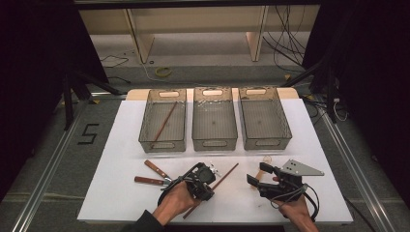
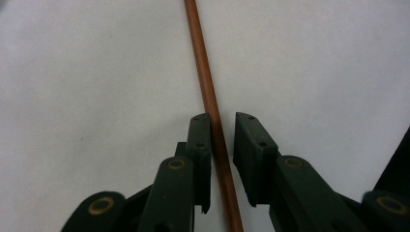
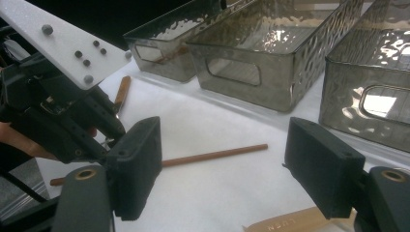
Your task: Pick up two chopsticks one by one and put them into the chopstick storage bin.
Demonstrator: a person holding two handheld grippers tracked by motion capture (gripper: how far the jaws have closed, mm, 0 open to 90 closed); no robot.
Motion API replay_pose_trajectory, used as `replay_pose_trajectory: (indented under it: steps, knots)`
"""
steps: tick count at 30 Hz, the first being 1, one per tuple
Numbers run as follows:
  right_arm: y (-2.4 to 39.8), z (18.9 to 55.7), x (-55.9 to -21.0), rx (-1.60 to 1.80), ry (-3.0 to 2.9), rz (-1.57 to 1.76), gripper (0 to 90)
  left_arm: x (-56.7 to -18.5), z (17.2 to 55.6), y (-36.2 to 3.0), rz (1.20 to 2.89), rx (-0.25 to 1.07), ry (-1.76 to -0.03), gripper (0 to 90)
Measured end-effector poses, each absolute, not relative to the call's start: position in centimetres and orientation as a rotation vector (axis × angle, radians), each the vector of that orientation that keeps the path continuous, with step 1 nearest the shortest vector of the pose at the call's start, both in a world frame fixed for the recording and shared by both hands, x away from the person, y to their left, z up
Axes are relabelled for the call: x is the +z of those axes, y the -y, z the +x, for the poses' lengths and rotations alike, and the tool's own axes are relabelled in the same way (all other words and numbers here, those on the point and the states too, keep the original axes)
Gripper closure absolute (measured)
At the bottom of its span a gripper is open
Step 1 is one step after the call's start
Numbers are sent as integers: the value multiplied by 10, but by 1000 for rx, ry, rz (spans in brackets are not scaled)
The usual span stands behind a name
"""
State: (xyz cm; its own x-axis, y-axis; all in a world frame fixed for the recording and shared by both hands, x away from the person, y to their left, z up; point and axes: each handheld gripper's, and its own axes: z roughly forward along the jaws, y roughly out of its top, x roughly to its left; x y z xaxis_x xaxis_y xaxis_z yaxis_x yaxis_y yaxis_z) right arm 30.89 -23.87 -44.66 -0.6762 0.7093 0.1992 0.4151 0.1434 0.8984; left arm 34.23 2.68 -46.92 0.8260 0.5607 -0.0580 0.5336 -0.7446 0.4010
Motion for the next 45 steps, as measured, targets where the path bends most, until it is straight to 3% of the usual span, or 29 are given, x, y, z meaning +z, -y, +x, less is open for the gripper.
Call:
replay_pose_trajectory:
  steps: [9, 26, 45]
  knots:
    - [239, 309, -447, 1538, -2151, 1095, 301, -469, 342, -24, 2619, 111, -790, 820]
    - [239, 309, -446, 1540, -2146, 1103, 303, -467, 344, -31, 2606, 126, -756, 832]
    - [240, 309, -446, 1536, -2146, 1110, 303, -415, 359, -67, 2424, 160, -776, 832]
